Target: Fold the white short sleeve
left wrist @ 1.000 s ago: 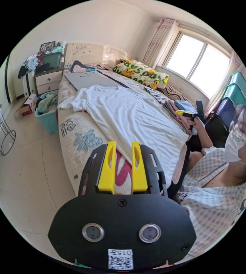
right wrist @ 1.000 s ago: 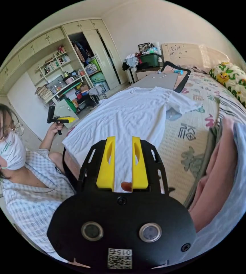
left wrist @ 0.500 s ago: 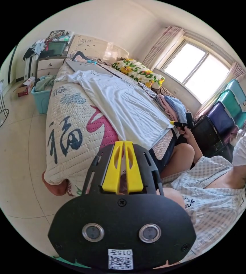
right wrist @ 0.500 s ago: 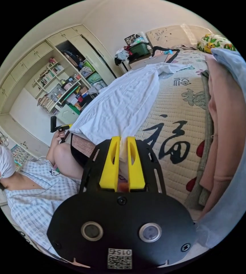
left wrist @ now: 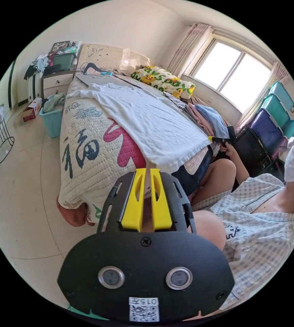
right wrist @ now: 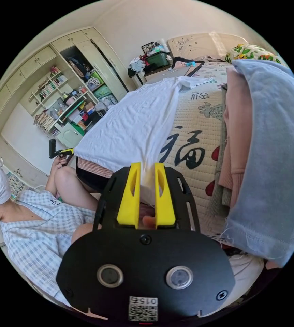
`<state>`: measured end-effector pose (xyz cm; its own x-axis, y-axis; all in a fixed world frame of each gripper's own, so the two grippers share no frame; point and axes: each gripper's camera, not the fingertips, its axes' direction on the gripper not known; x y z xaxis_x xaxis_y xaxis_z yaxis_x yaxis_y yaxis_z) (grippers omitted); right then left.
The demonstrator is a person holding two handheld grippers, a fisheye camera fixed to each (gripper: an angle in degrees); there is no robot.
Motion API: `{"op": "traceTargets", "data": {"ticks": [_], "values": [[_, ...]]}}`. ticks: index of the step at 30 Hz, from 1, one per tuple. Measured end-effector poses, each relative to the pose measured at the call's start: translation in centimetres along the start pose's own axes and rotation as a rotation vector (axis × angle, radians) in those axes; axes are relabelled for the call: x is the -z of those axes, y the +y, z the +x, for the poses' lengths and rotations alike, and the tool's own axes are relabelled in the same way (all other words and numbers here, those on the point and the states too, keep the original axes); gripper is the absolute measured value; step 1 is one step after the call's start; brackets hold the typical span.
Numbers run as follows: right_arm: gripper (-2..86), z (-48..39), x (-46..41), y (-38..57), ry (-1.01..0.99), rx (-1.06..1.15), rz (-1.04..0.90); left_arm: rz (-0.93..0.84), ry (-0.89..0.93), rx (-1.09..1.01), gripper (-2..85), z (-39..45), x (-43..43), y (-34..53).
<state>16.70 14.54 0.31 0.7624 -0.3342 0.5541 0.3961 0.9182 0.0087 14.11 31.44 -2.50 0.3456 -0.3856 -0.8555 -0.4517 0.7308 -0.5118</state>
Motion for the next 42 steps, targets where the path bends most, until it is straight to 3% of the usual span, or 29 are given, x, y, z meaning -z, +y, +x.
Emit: {"op": "traceTargets", "data": {"ticks": [5,11,15,20,25,31,35,38,42], "values": [[8.6,0.7,1.0,1.3,-0.086,-0.022,0.036,0.042,0.096,0.02,7.7,-0.9,-0.9,1.1],[2.0,-0.4,1.8,2.7,-0.08,0.006,0.035,0.013,0.101,-0.063,0.2,0.4,-2.3,2.3],[1.0,-0.2,3.2,4.6,-0.073,-0.016,0.077,0.037,-0.018,-0.06,-0.5,1.0,-1.3,4.5],[3.5,-0.2,2.5,5.3,-0.11,-0.031,0.06,0.061,0.082,0.03,0.8,-0.8,-2.5,6.1],[9.5,0.2,4.0,6.5,-0.177,-0.036,0.133,0.077,0.131,0.027,9.1,-0.9,-3.8,6.1],[7.0,-1.0,3.9,6.6,-0.151,-0.005,0.112,0.08,0.212,0.007,4.2,-1.3,-4.1,6.8],[6.0,-0.4,4.2,7.1,-0.203,-0.033,0.132,0.083,0.18,0.034,5.2,-1.5,-4.6,6.7],[2.8,-0.4,4.5,7.5,-0.221,-0.036,0.14,0.091,0.175,-0.013,0.6,-1.1,-4.5,7.0],[1.1,-1.3,5.5,8.1,-0.126,-0.024,0.151,0.139,0.126,-0.008,-0.5,-1.3,-2.1,8.3]]}}
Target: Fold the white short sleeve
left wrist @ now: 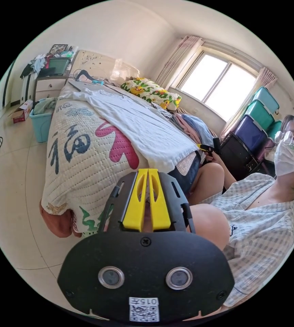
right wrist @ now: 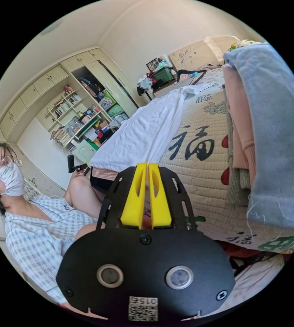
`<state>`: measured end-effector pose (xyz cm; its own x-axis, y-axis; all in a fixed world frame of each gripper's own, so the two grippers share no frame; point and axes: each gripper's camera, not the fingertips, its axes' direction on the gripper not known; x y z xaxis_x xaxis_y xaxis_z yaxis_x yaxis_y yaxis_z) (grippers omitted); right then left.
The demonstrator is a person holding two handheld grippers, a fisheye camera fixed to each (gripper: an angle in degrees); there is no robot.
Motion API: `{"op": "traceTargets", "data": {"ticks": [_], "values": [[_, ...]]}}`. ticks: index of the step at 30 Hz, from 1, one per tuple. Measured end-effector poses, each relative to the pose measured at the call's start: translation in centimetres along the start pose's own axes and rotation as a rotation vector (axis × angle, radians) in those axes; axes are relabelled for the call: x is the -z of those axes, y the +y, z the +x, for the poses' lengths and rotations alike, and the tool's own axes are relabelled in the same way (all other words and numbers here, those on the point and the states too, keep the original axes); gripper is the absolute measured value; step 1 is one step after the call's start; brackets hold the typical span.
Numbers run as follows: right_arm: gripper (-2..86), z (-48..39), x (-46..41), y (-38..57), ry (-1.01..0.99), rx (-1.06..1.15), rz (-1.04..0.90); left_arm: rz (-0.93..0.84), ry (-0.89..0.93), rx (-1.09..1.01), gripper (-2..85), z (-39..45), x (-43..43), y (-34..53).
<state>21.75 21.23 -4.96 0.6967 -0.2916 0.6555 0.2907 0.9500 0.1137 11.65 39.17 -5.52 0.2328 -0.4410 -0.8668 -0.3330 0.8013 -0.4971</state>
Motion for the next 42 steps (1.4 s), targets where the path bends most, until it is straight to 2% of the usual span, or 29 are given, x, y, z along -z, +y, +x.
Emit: {"op": "traceTargets", "data": {"ticks": [5,7,9,11,15,18,21,24,27,28,35,39,42], "values": [[2.8,-0.3,0.4,-0.6,0.012,0.009,0.028,0.014,-0.014,0.047,1.0,-0.9,1.1,0.2],[7.8,0.0,-0.1,-1.1,0.002,-0.012,0.025,-0.023,0.035,0.049,7.7,-1.3,-0.5,-0.6],[11.3,0.3,-1.4,-1.7,-0.05,-0.021,-0.005,-0.032,0.062,0.051,9.4,-1.5,-1.5,-1.3],[11.4,0.3,-2.0,-2.0,-0.055,-0.02,0.002,-0.035,0.053,0.069,9.9,-1.9,-1.5,-1.9],[10.8,0.5,-2.5,-2.7,-0.09,-0.022,0.011,0.017,0.149,0.086,10.6,-3.0,-0.3,-1.6],[10.2,0.1,-2.8,-3.2,-0.059,0.007,-0.002,0.128,0.193,0.014,11.3,-2.9,2.6,-2.1],[9.8,-0.7,-3.4,-4.1,-0.017,0.048,-0.019,0.109,0.102,-0.061,11.5,-2.1,3.2,-4.3],[8.5,-0.4,-3.9,-4.9,-0.049,0.036,-0.019,0.022,0.182,-0.063,10.2,-2.9,1.4,-6.2],[5.3,-0.1,-3.8,-5.4,-0.063,0.022,-0.001,0.012,0.293,-0.052,3.4,-3.7,2.0,-7.1],[4.6,-0.2,-3.6,-5.4,-0.054,0.031,0.006,0.047,0.289,-0.051,0.8,-3.6,2.8,-7.1],[1.0,-1.4,-3.7,-7.0,0.028,0.077,-0.025,0.032,0.148,-0.037,-0.7,-0.9,6.8,-8.6],[2.3,-0.3,-4.4,-8.6,0.037,0.04,-0.049,-0.041,0.068,-0.017,-0.5,0.1,7.1,-10.7],[6.5,0.6,-3.8,-9.7,0.113,0.026,-0.095,-0.092,-0.053,-0.048,0.5,1.5,9.4,-12.6]]}}
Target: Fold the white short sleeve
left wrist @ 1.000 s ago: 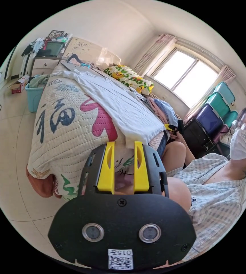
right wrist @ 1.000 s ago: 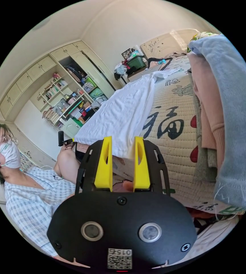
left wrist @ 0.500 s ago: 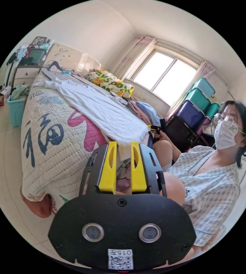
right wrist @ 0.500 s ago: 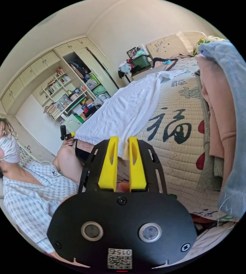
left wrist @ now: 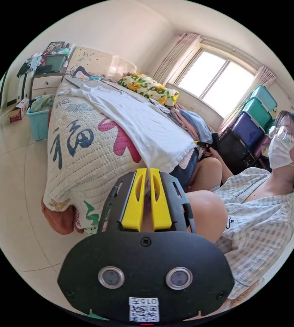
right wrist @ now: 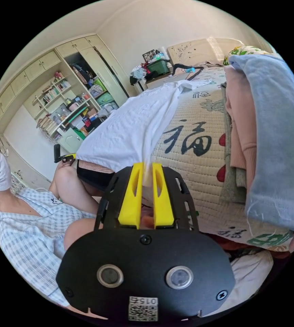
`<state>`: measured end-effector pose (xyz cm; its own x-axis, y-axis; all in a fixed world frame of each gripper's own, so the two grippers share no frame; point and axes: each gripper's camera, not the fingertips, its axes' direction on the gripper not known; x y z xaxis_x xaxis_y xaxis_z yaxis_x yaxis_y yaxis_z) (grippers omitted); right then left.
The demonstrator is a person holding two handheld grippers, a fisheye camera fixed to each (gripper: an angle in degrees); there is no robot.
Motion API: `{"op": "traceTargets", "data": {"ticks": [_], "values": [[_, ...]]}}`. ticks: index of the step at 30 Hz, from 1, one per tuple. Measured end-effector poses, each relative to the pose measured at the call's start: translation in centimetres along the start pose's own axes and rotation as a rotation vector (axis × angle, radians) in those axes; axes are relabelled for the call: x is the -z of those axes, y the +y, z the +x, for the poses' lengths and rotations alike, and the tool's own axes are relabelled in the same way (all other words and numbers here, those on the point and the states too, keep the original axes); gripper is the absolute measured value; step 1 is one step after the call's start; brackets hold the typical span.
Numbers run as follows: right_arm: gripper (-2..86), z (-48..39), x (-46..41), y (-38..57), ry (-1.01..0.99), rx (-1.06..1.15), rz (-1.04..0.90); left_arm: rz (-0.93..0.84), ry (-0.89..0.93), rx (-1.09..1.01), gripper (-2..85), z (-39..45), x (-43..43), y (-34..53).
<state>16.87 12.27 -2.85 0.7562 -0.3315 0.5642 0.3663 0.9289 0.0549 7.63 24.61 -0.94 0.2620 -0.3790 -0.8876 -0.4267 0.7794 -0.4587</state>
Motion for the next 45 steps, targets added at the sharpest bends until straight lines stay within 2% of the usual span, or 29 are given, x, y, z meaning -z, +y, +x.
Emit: {"op": "traceTargets", "data": {"ticks": [5,8,12,17,22,24,28,35,37,41,45], "values": [[8.2,2.2,4.2,-5.0,0.055,-0.02,0.113,0.106,-0.16,-0.086,1.9,3.6,6.0,-7.2],[8.5,4.2,4.2,-11.9,0.026,-0.02,0.159,0.098,-0.155,-0.168,3.2,6.3,4.6,-17.3],[10.1,9.0,-0.2,-22.5,-0.084,-0.108,0.172,-0.007,-0.119,-0.24,8.2,10.0,-4.2,-34.0],[12.8,15.9,-6.5,-31.4,-0.194,-0.306,0.15,-0.105,0.024,-0.218,9.1,13.7,-16.7,-51.8],[9.7,21.1,-10.2,-35.7,-0.239,-0.371,0.132,-0.197,-0.16,-0.195,9.3,18.1,-29.9,-65.3],[5.9,22.6,-10.3,-35.7,-0.321,-0.372,0.167,-0.229,-0.211,-0.212,9.4,19.6,-33.7,-68.1],[2.6,22.6,-10.0,-36.5,-0.281,-0.359,0.175,-0.342,-0.331,-0.254,8.9,22.1,-41.4,-72.4],[0.4,23.1,-10.3,-37.2,-0.294,-0.364,0.185,-0.411,-0.417,-0.249,5.3,22.9,-45.1,-75.0],[0.1,23.0,-10.2,-37.1,-0.284,-0.37,0.203,-0.348,-0.413,-0.227,0.6,22.6,-43.5,-75.1],[-0.2,22.5,-10.3,-36.8,-0.3,-0.344,0.228,-0.198,-0.389,-0.188,-0.6,20.7,-38.0,-75.5],[-0.3,20.1,-9.9,-36.6,-0.267,-0.232,0.263,0.005,-0.308,-0.1,-0.9,16.0,-28.6,-74.8]]}}
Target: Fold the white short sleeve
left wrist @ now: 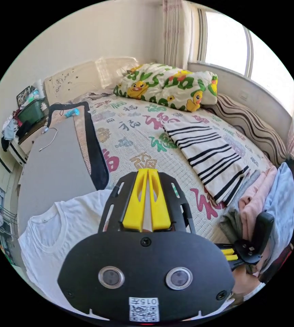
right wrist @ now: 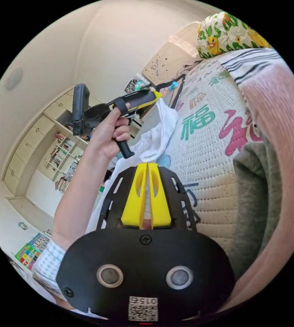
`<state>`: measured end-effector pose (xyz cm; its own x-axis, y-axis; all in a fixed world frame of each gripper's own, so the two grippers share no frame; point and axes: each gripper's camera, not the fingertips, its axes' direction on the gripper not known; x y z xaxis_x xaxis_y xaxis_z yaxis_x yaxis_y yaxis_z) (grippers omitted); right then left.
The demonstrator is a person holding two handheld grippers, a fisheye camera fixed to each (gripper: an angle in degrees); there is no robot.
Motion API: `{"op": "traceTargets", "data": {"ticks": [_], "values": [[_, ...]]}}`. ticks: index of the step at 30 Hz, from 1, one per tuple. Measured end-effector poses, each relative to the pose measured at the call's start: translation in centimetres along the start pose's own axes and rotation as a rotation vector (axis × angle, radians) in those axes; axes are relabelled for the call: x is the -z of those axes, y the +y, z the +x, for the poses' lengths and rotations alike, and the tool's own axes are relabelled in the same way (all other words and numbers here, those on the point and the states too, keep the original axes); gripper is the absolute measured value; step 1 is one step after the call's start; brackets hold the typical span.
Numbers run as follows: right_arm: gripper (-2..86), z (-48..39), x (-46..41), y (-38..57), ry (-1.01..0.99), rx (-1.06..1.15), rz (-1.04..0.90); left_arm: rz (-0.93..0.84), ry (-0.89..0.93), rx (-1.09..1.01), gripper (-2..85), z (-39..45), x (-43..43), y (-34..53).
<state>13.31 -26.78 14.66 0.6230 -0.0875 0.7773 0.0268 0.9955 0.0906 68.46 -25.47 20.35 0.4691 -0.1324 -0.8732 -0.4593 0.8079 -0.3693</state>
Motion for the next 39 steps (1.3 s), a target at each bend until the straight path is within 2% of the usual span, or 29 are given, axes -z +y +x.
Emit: {"op": "traceTargets", "data": {"ticks": [5,9,11,17,23,25,27,30,35,37,39], "values": [[-0.3,-4.8,-0.7,1.5,0.107,0.24,0.01,0.098,0.017,0.055,-0.9,-8.3,8.2,5.0],[-0.4,-9.1,-3.4,3.3,0.182,0.475,-0.115,0.094,0.045,0.061,-0.7,-14.2,12.9,12.4],[-0.4,-10.1,-4.8,4.1,0.203,0.523,-0.161,0.059,0.054,0.063,-0.3,-16.1,13.2,14.8],[-0.4,-10.1,-6.8,5.5,0.255,0.499,-0.173,-0.084,0.239,0.062,7.9,-18.0,7.9,13.9],[-0.4,-8.8,-7.1,5.8,0.193,0.437,-0.174,-0.258,0.187,0.094,8.5,-17.9,-0.1,9.9],[-0.3,-8.7,-7.4,6.0,0.194,0.432,-0.178,-0.234,0.153,0.084,4.3,-18.0,-0.4,9.0],[-0.3,-8.8,-7.7,6.3,0.198,0.438,-0.183,-0.268,0.199,0.055,1.2,-18.0,-0.9,8.4],[-0.3,-8.8,-8.1,6.7,0.209,0.441,-0.178,-0.234,0.217,0.039,-0.1,-18.1,-0.5,7.9],[-0.3,-8.7,-8.5,7.2,0.223,0.437,-0.168,-0.264,0.156,0.021,1.1,-18.5,-0.1,7.9],[-0.3,-8.7,-8.7,7.4,0.228,0.435,-0.165,-0.317,0.144,0.012,6.3,-18.5,-1.0,8.3],[-0.3,-8.5,-8.9,7.7,0.232,0.431,-0.165,-0.318,0.146,0.004,6.8,-18.4,-1.3,8.6]]}}
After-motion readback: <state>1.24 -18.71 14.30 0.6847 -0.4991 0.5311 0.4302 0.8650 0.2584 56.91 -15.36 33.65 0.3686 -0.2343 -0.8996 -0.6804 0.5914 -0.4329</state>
